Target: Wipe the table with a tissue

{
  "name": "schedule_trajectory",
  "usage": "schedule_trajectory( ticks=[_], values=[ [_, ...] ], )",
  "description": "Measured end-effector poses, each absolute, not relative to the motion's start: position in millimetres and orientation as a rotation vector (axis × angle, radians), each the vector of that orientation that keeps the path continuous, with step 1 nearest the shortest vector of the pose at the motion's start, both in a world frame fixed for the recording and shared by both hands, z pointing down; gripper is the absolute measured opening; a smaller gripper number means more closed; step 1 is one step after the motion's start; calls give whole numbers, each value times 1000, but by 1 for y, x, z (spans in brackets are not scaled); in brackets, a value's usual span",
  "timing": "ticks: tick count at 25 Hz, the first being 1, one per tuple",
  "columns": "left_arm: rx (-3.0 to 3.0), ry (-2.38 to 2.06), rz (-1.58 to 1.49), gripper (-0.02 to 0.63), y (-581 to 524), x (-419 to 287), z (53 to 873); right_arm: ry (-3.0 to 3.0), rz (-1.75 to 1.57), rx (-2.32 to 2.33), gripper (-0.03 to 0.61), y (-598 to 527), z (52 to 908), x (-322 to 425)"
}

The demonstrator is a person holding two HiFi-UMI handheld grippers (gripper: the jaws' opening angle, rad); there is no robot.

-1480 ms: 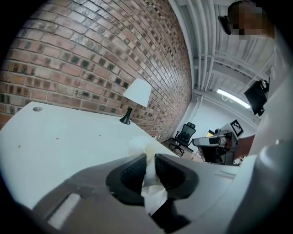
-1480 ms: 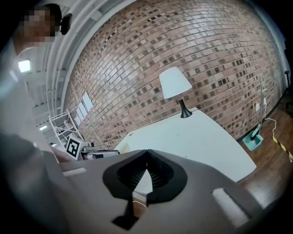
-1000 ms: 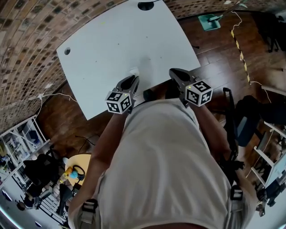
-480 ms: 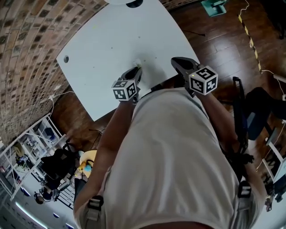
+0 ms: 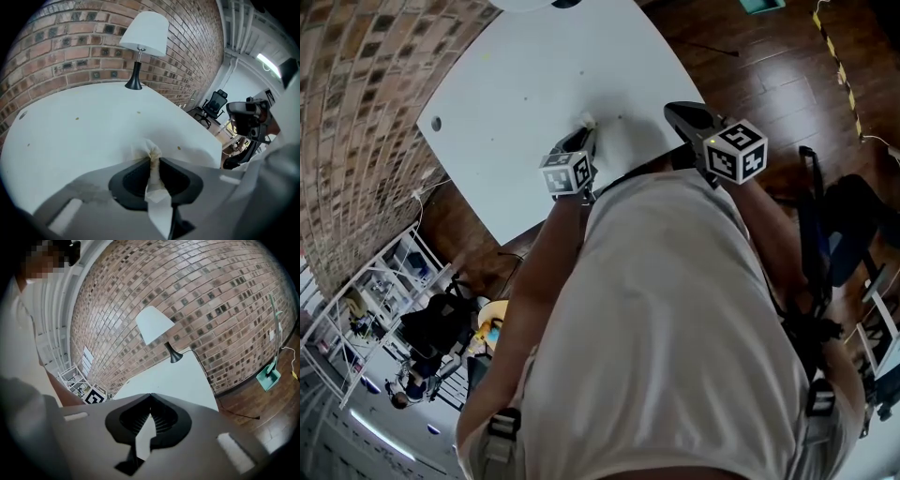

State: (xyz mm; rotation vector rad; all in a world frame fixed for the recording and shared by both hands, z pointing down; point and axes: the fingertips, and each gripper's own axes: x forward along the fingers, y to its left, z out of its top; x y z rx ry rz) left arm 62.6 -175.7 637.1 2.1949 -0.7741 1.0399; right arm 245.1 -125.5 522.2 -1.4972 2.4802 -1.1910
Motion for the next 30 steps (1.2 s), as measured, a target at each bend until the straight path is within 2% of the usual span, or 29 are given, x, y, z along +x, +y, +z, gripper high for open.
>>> schedule_trajectory(
  ticks=[13, 26, 30],
  values=[
    [2185, -902, 1332, 69, -169, 72, 644, 2443, -1207, -1453, 8, -122, 529, 280],
    [2223, -909, 1261, 67, -141, 103, 643, 2520, -1204, -1377, 8, -129, 527, 285],
    [2164, -953, 1142, 67, -146, 107, 644, 2529, -1216, -1366, 8, -129, 529, 285]
  ],
)
